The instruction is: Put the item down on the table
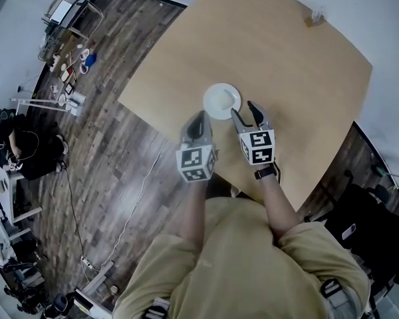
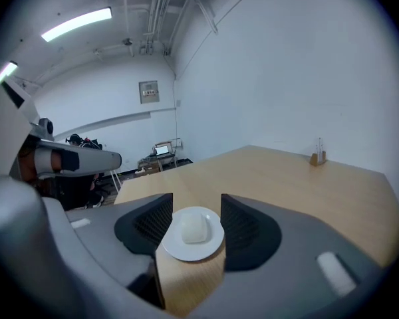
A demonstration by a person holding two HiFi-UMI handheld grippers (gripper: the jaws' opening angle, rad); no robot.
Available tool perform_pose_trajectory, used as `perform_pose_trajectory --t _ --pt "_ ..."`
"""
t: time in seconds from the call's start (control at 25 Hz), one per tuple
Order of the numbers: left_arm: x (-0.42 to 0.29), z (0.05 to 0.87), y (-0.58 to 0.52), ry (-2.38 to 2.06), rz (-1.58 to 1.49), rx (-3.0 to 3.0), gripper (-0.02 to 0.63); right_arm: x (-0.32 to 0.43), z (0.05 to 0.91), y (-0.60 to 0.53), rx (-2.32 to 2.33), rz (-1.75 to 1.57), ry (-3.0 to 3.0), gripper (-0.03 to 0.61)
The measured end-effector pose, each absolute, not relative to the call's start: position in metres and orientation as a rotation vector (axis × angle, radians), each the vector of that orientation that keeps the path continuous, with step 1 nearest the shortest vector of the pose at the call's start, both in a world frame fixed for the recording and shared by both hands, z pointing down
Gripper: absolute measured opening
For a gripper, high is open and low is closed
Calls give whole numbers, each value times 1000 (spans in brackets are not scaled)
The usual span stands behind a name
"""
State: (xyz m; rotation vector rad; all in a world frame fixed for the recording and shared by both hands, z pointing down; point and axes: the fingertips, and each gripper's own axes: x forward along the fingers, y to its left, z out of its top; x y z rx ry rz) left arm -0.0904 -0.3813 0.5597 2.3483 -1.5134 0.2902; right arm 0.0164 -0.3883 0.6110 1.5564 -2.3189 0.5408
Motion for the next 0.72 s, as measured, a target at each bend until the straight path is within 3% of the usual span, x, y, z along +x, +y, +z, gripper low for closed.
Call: perform_pose_trajectory --t 0.72 --pt "-68 444 -273 -1673 149 2509 2 92 444 -282 1754 205 -2521 44"
